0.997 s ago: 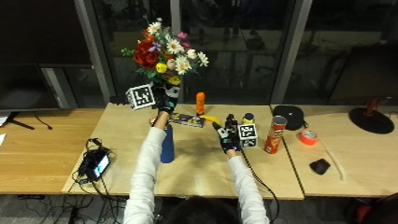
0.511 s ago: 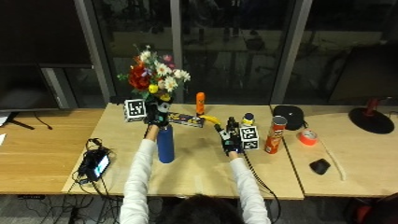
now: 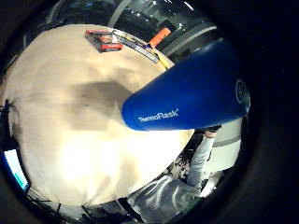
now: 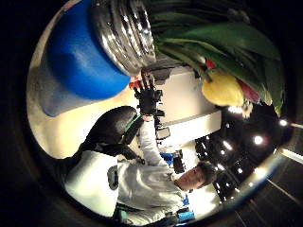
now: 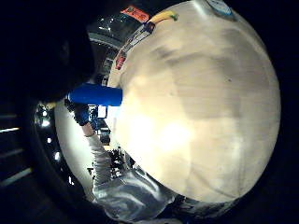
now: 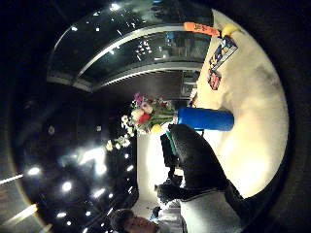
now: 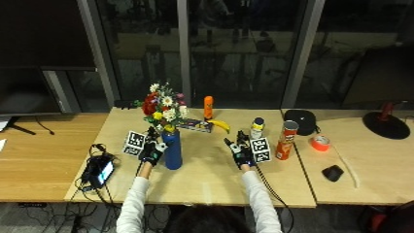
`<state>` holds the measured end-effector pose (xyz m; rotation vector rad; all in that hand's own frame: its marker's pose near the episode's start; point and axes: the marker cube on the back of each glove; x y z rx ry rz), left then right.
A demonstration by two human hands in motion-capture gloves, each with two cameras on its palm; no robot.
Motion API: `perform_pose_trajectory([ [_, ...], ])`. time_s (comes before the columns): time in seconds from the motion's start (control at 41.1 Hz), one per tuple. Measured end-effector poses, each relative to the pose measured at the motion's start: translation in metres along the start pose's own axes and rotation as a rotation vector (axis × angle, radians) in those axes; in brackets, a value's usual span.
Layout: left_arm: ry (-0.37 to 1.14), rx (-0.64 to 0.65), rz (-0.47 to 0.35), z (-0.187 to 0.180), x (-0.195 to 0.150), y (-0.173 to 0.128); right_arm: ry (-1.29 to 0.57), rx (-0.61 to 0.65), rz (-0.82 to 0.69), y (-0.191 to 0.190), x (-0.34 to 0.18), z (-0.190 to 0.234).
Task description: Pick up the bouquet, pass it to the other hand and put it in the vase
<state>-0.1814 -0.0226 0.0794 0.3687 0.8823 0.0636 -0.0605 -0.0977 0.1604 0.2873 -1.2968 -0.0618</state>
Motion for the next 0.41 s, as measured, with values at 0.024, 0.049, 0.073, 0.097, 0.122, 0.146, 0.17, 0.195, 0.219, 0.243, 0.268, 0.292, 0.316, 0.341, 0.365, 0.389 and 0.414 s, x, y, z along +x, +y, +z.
perform_pose_trajectory([
  [0.024,0.035,-0.005,-0.008,0.002,0.003,0.003,0.005,0.000,0.001,0.000,0.004,0.000],
  [0.049,0.044,0.001,-0.031,0.003,0.002,0.006,0.002,-0.007,0.011,0.001,0.007,0.001],
  [0.073,0.035,0.014,-0.056,0.003,0.001,0.007,-0.007,-0.019,0.029,0.002,0.010,0.003],
  [0.097,0.023,0.029,-0.070,0.003,0.000,0.008,-0.019,-0.034,0.049,0.004,0.013,0.005],
  [0.122,0.012,0.047,-0.068,0.003,-0.001,0.008,-0.028,-0.047,0.067,0.006,0.017,0.007],
  [0.146,-0.006,0.072,-0.051,0.002,-0.003,0.007,-0.031,-0.057,0.080,0.007,0.021,0.009],
  [0.17,-0.033,0.105,-0.026,0.001,-0.006,0.005,-0.025,-0.062,0.090,0.007,0.026,0.012],
  [0.195,-0.061,0.140,0.000,0.000,-0.010,0.002,-0.010,-0.063,0.099,0.007,0.032,0.014],
  [0.219,-0.075,0.165,0.022,-0.001,-0.012,0.000,0.014,-0.061,0.113,0.007,0.038,0.016],
  [0.243,-0.067,0.175,0.040,-0.001,-0.012,0.000,0.042,-0.059,0.130,0.007,0.045,0.018],
  [0.268,-0.041,0.170,0.056,0.000,-0.011,0.001,0.071,-0.059,0.147,0.008,0.052,0.021],
  [0.292,-0.011,0.159,0.068,0.001,-0.009,0.003,0.097,-0.064,0.157,0.009,0.058,0.024],
  [0.316,0.012,0.148,0.076,0.002,-0.007,0.005,0.121,-0.069,0.159,0.011,0.064,0.028],
  [0.341,0.027,0.140,0.082,0.003,-0.006,0.006,0.147,-0.073,0.152,0.013,0.070,0.032],
  [0.365,0.045,0.129,0.090,0.004,-0.006,0.007,0.179,-0.072,0.142,0.014,0.076,0.035],
  [0.389,0.073,0.115,0.105,0.004,-0.004,0.009,0.216,-0.066,0.130,0.015,0.082,0.037],
  [0.414,0.106,0.099,0.122,0.005,-0.002,0.010,0.251,-0.056,0.119,0.016,0.087,0.039],
])
